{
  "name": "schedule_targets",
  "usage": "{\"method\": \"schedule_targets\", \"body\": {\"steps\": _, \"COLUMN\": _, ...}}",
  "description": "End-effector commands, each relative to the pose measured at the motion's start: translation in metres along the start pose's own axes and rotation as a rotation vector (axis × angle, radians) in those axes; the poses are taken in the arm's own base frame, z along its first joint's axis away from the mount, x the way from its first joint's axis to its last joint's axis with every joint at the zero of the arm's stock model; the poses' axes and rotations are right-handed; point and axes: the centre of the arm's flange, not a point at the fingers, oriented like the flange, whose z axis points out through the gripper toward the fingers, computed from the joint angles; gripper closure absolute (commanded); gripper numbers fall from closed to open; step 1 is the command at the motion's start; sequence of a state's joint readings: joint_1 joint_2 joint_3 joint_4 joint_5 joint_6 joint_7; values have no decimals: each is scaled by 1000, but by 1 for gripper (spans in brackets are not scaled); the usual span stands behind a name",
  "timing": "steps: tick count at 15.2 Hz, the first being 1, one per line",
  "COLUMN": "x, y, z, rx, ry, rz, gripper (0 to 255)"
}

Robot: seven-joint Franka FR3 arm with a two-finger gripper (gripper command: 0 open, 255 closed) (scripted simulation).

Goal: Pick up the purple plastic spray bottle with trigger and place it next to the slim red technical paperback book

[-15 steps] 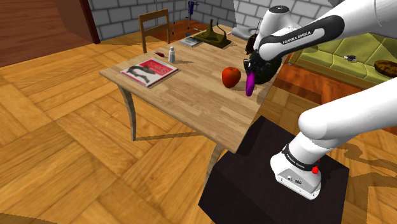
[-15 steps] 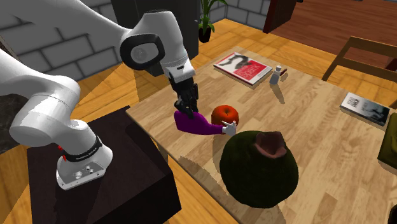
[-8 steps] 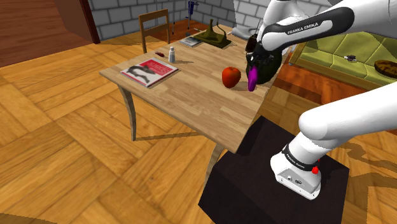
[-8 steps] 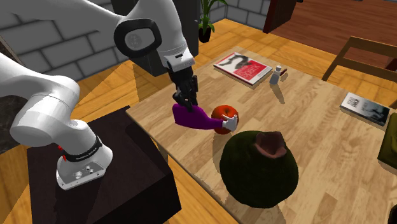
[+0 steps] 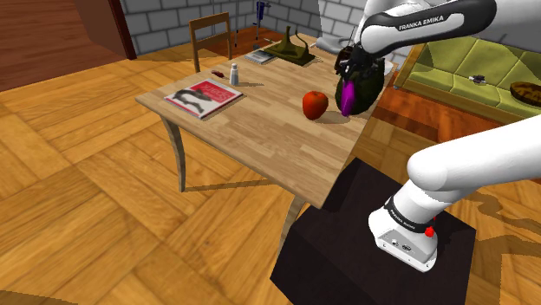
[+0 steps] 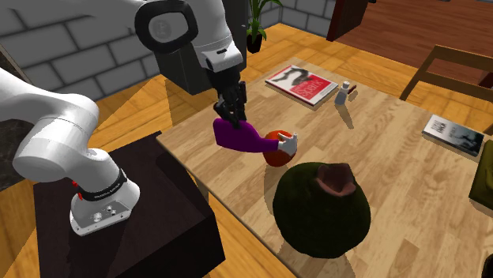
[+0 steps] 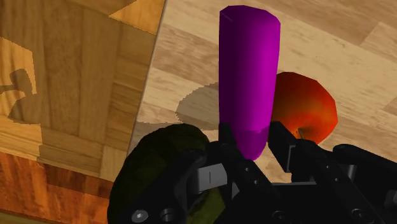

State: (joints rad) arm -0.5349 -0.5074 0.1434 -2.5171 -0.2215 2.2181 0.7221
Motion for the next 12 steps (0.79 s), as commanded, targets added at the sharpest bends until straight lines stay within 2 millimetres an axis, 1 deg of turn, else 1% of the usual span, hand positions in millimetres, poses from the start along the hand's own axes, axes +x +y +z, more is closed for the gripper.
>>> {"method": "schedule_targets", "body": {"steps": 1, "x": 3, "y": 1, "z": -12, "rx": 0, "ry": 0, "rz": 0, "gripper": 255}}
{"method": "schedule_targets", "body": {"steps": 12, "x": 21, "y": 6, "z": -67, "rx": 0, "ry": 0, "rz": 0, "gripper": 255}}
